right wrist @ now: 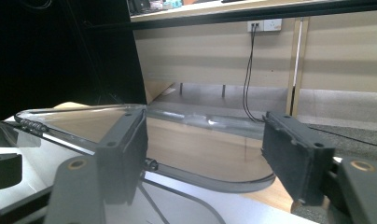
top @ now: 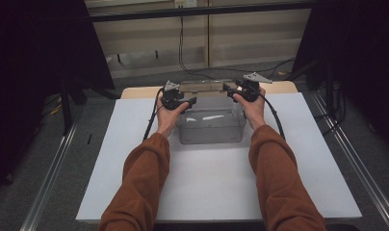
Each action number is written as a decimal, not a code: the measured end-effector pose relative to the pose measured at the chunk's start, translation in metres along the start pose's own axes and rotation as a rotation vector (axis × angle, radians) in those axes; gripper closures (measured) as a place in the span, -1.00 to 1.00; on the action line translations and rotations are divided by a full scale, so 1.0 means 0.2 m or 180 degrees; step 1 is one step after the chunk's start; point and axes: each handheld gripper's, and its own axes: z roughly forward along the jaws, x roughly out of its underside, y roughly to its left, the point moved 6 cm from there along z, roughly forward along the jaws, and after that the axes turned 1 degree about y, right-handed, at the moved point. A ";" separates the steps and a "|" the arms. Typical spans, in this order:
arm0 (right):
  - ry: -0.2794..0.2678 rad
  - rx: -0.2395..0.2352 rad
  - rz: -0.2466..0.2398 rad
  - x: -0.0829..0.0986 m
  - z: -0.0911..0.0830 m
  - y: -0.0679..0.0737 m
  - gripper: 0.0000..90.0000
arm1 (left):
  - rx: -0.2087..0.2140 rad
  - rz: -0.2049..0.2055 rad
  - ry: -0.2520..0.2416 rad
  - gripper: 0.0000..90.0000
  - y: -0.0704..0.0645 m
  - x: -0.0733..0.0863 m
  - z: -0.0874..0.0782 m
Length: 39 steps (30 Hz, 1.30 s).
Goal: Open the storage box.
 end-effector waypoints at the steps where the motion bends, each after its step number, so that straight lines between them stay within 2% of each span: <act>1: 0.0000 0.0001 -0.0006 0.00 0.00 0.00 -0.33 | 0.0009 -0.0019 -0.0004 -0.28 0.00 0.00 0.00; 6: -0.0010 0.0021 -0.0021 0.00 0.00 0.00 -0.38 | 0.0029 0.0018 0.0052 -0.28 0.00 0.01 -0.01; 11: 0.0004 0.0049 -0.0044 0.00 -0.01 0.00 -0.41 | 0.0056 -0.0035 0.0089 -0.30 0.00 0.01 -0.01; 13: 0.0003 0.0069 -0.0051 0.00 -0.01 0.00 -0.43 | 0.0030 -0.0068 0.0073 -0.31 -0.01 0.01 -0.01; 19: 0.0020 0.0082 -0.0093 -0.01 -0.03 0.00 -0.51 | -0.0022 -0.0010 0.0101 -0.44 -0.02 0.01 -0.02; 21: 0.0075 0.0084 -0.0094 0.00 -0.03 0.00 -0.63 | -0.0023 -0.0027 0.0070 -0.47 -0.02 0.01 -0.02; 28: 0.0096 0.0086 -0.0142 0.00 -0.04 0.01 -0.63 | -0.0060 -0.0070 -0.0004 -0.54 -0.01 0.02 -0.05; 30: 0.0127 0.0086 -0.0189 0.01 -0.05 0.02 -0.63 | -0.0082 -0.0040 0.0007 -0.55 -0.01 0.02 -0.05; 33: 0.0115 0.0082 -0.0192 0.01 -0.06 0.02 -0.63 | -0.0155 -0.0069 -0.0076 -0.62 0.00 0.01 -0.07; 39: 0.0104 0.0073 -0.0199 0.00 -0.08 0.04 -0.65 | -0.0162 -0.0016 -0.0114 -0.66 0.01 -0.01 -0.10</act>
